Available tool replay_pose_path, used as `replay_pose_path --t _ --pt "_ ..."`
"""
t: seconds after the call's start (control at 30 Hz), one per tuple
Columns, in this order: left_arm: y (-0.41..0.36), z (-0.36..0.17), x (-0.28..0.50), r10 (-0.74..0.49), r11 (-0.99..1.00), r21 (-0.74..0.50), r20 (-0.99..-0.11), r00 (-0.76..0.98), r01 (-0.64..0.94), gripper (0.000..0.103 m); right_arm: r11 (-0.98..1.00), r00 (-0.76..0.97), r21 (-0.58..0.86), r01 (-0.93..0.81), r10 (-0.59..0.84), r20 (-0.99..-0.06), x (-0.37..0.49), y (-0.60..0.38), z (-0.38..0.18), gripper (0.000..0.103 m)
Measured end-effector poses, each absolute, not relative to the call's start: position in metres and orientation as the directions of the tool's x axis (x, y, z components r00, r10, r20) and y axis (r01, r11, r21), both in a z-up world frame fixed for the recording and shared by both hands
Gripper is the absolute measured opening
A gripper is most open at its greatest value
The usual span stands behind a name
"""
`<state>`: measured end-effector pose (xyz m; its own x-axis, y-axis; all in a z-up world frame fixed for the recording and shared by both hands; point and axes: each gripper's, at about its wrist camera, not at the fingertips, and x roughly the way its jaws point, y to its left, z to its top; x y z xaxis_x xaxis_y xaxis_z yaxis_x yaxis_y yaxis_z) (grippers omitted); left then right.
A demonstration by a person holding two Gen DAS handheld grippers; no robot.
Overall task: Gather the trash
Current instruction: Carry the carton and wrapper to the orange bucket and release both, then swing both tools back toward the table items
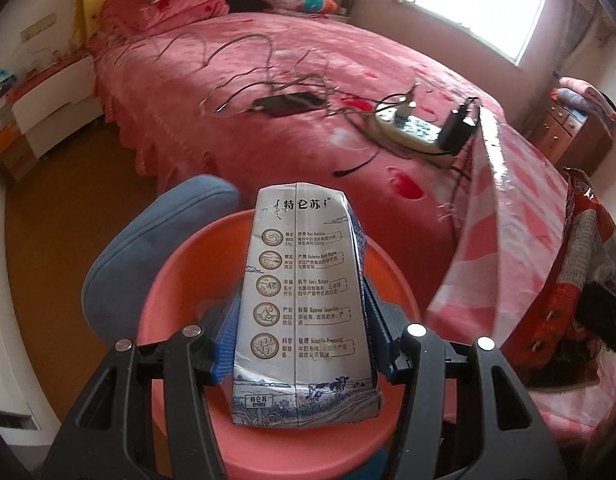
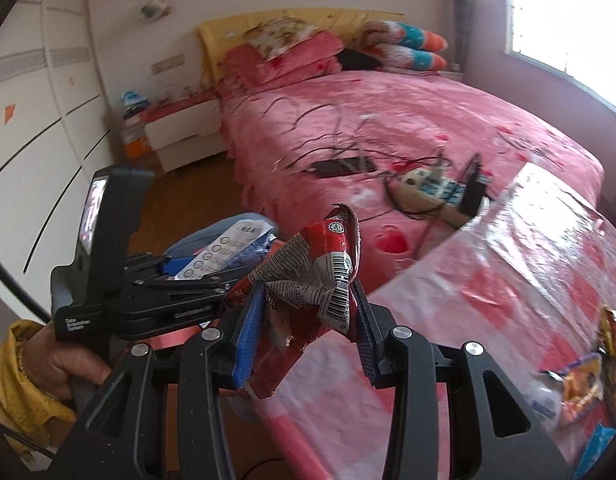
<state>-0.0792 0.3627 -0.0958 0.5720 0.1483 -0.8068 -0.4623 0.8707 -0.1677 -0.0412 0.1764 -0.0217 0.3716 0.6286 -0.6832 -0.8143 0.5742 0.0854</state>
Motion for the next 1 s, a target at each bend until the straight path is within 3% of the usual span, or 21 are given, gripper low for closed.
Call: replay_pose_path --t 0.13,0.17,0.2,0.23,0.43,1.0 --pt "0.375 -0.110 -0.083 0.198 0.849 -0.114 -0.837 0.510 -0.515 0.057 0.539 0.353 0.058 -0.840 0.625 -0.696 -0.049 0.197 -0.031 0.046" --pt "0.379 -0.114 -0.084 0.209 0.842 -0.099 -0.845 0.491 -0.530 0.061 0.531 0.340 0.067 -0.844 0.629 -0.699 -0.050 0.201 -0.034 0.047" --pt "0.383 -0.117 -0.086 0.208 0.835 -0.104 -0.850 0.484 -0.540 0.069 0.527 0.331 0.077 -0.846 0.633 -0.700 -0.050 0.203 -0.036 0.055" --pt "0.385 -0.117 -0.087 0.207 0.830 -0.110 -0.850 0.484 -0.547 0.069 0.525 0.324 0.087 -0.846 0.638 -0.698 -0.050 0.203 -0.037 0.065" --pt "0.385 -0.114 -0.088 0.244 0.827 -0.082 -0.840 0.485 -0.557 0.076 0.556 0.377 0.060 -0.829 0.634 -0.675 -0.051 0.192 -0.033 0.083" --pt "0.320 -0.067 -0.061 0.289 0.906 0.024 -0.766 0.574 -0.423 0.081 0.725 0.512 0.133 -0.676 0.592 -0.622 -0.035 0.090 -0.021 0.093"
